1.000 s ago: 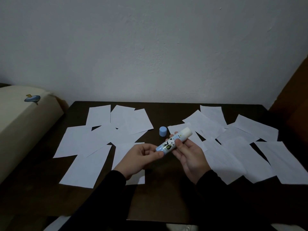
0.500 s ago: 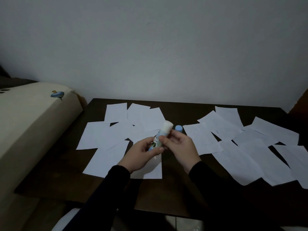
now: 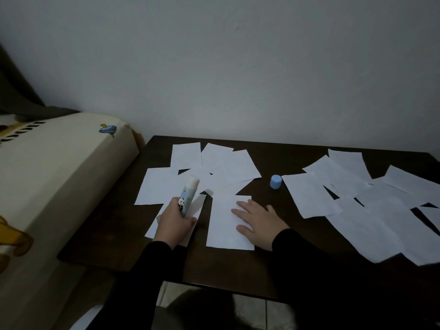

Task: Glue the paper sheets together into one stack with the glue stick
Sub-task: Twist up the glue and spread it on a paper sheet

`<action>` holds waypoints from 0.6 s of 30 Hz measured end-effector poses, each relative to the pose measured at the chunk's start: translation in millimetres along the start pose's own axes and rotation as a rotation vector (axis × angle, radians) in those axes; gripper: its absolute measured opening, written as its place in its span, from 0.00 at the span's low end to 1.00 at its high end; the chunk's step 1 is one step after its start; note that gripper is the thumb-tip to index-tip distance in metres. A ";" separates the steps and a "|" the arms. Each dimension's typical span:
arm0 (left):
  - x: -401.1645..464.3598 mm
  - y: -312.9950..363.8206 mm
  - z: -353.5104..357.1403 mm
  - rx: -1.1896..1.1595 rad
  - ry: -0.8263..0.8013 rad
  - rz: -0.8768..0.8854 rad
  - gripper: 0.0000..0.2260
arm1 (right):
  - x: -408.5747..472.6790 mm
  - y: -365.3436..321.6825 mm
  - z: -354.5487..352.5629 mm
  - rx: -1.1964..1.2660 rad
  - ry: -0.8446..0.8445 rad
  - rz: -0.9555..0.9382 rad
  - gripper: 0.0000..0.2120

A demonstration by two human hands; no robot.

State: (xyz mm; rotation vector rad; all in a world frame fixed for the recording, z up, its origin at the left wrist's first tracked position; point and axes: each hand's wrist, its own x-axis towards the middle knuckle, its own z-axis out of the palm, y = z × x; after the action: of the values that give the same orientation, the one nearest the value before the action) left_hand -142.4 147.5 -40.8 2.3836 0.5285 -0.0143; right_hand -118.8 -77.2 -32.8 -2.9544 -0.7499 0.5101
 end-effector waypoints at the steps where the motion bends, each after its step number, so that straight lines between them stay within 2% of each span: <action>1: -0.5 -0.1 0.0 0.004 0.002 0.011 0.20 | -3.6 -0.1 0.7 -0.029 0.002 0.013 0.26; 5: -3.6 5.2 -1.8 0.051 -0.008 0.026 0.20 | -28.8 4.9 7.8 -0.067 0.046 0.076 0.28; 11: -6.0 22.5 1.4 0.073 0.009 -0.015 0.18 | -66.3 15.2 17.9 0.058 0.109 0.220 0.30; 16: -21.1 57.2 15.4 -0.030 0.142 0.046 0.16 | -72.8 18.5 19.4 0.098 0.160 0.280 0.28; 18: -29.1 72.0 22.8 -0.155 0.090 0.092 0.15 | -72.4 24.9 14.7 0.139 0.201 0.255 0.25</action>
State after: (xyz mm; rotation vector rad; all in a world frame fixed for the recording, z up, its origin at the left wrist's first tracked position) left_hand -139.0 73.2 -8.8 2.2623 0.4440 0.1697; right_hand -172.2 -133.8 -28.0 -2.9245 -0.3071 0.2585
